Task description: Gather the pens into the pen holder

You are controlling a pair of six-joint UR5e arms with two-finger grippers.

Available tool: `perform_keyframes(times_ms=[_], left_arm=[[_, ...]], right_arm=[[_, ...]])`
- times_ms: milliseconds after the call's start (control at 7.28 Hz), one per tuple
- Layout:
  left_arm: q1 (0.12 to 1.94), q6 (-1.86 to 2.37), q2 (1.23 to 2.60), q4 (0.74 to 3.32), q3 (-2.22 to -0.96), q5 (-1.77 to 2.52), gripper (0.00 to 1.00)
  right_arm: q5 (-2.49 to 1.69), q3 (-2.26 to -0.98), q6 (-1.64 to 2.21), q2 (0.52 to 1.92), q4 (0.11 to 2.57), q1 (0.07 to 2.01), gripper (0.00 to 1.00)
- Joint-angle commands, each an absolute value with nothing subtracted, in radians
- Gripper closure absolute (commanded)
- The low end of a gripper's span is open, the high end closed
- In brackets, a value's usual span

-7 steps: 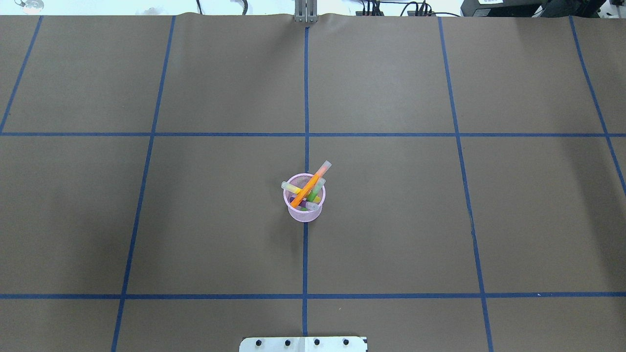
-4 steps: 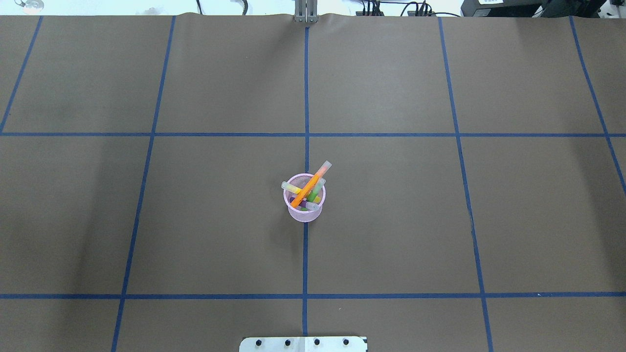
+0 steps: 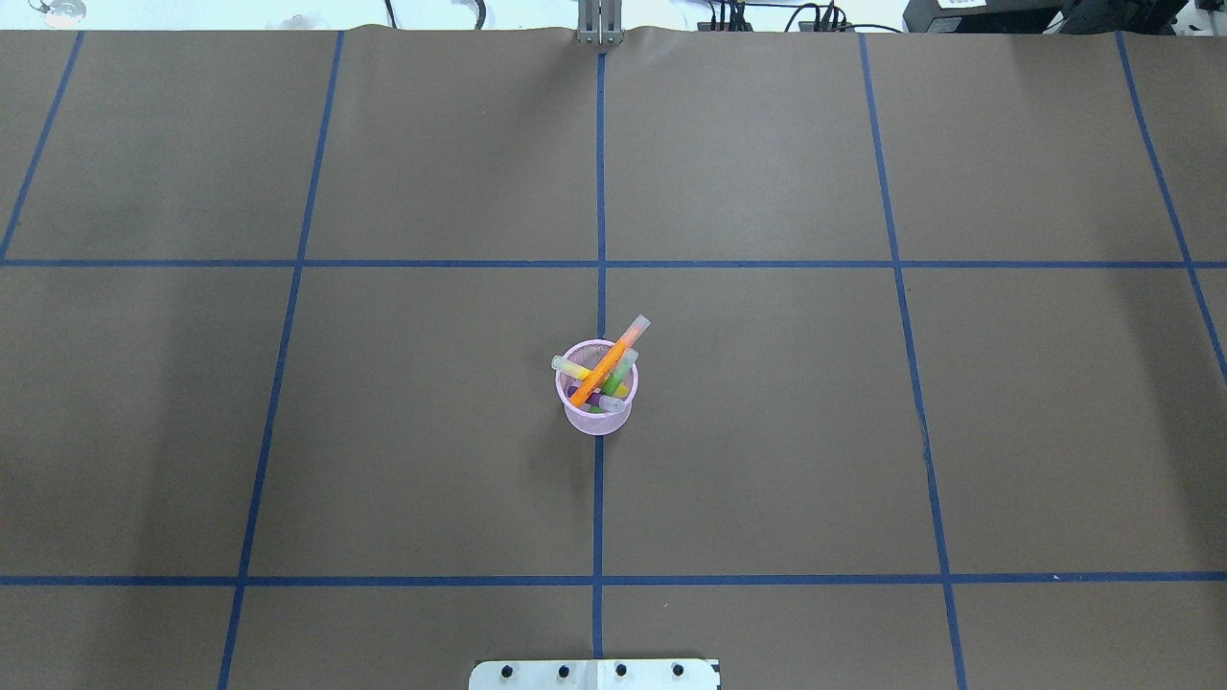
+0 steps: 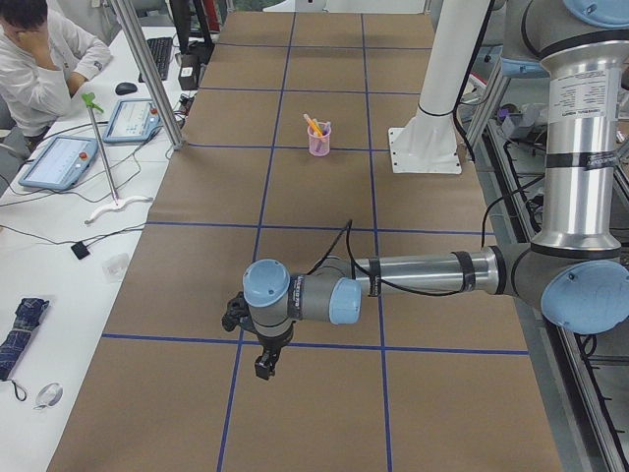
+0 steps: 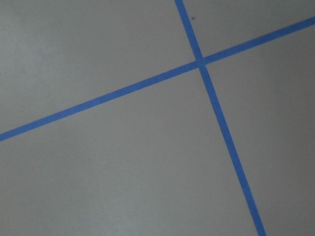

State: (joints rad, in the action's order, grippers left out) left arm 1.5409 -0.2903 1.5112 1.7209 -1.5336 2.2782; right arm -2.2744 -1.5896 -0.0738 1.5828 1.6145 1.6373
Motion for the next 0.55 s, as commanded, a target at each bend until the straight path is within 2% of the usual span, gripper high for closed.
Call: perform_keyframes(times_ms=[0,412], left_arm=[[1.540,-0.291,1.508,1.723,-1.539,2.279,0.00],[1.542,-0.299,1.506,1.726,-1.548,2.278,0.00]], right_arm=[[-2.275,-1.588,-0.072,1.586,1.614,1.635,0.00],[-2.275,-1.583,-0.072,1.588,1.611,1.635,0.00]])
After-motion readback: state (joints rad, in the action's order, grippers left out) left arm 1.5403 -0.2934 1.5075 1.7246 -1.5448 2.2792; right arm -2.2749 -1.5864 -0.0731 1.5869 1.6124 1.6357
